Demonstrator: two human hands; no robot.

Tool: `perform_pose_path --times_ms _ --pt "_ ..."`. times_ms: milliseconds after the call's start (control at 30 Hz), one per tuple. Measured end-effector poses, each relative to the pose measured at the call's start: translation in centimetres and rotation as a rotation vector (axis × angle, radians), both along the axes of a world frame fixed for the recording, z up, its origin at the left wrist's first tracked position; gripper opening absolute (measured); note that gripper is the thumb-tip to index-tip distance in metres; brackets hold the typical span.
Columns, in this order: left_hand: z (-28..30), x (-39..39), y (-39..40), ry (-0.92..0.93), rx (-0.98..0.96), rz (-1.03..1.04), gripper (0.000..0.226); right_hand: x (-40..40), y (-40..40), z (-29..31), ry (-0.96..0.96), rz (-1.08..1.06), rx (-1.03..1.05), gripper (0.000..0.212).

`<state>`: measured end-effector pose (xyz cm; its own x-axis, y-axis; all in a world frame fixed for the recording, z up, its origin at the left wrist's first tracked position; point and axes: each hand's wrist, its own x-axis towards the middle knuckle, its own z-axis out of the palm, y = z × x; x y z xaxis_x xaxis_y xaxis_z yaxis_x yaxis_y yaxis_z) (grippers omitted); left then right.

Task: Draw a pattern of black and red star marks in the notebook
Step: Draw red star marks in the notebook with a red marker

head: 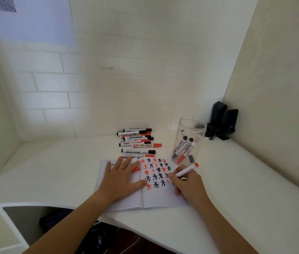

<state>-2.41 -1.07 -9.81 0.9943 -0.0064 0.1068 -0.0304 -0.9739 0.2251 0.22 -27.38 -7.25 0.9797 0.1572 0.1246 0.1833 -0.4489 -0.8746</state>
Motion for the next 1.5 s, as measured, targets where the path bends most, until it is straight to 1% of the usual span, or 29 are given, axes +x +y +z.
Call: perform_pose_path --times_ms 200,367,667,867,1000,1133,1300,1400,1500 --pt "-0.20 0.02 0.04 -0.015 0.010 -0.003 0.100 0.10 0.14 -0.26 -0.012 -0.002 -0.030 0.020" --pt "-0.07 -0.10 -0.01 -0.001 0.011 -0.003 0.101 0.13 0.06 -0.36 0.000 -0.062 0.018 0.020" --pt "-0.20 0.02 0.07 -0.010 0.011 -0.001 0.101 0.27 0.36 -0.28 -0.020 -0.045 -0.016 0.022" --pt "-0.13 -0.08 0.06 -0.016 0.012 -0.004 0.101 0.23 0.35 -0.30 0.021 -0.066 0.006 0.025" --pt "-0.06 -0.12 0.04 -0.006 0.006 -0.005 0.094 0.18 0.35 -0.32 0.027 -0.072 0.013 0.028" --pt "-0.16 -0.04 0.06 -0.012 0.017 -0.007 0.100 0.20 0.50 -0.15 -0.008 -0.070 0.015 0.023" --pt "-0.17 -0.08 0.05 -0.027 0.015 -0.013 0.101 0.04 0.67 0.18 -0.025 -0.027 -0.015 0.024" --pt "-0.17 -0.08 0.04 -0.026 0.016 -0.009 0.101 0.01 0.64 0.09 -0.008 -0.044 -0.023 0.023" --pt "-0.14 -0.05 0.02 -0.025 0.017 -0.009 0.103 0.11 0.49 -0.15 0.025 -0.086 -0.008 0.025"
